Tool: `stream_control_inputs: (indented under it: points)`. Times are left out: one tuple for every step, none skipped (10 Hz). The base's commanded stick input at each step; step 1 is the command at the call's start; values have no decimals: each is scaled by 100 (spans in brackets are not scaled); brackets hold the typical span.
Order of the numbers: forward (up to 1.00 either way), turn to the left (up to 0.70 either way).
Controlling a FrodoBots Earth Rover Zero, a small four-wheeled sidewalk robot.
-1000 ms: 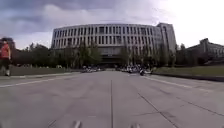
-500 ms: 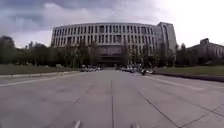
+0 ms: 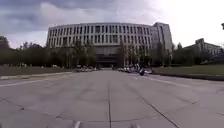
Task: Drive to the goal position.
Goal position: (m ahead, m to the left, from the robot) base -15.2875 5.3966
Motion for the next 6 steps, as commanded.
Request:
stream_control_inputs:
  points:
    - [100, 0]
    - [100, 0]
    - [100, 0]
    - [100, 0]
    - [100, 0]
    - [100, 0]
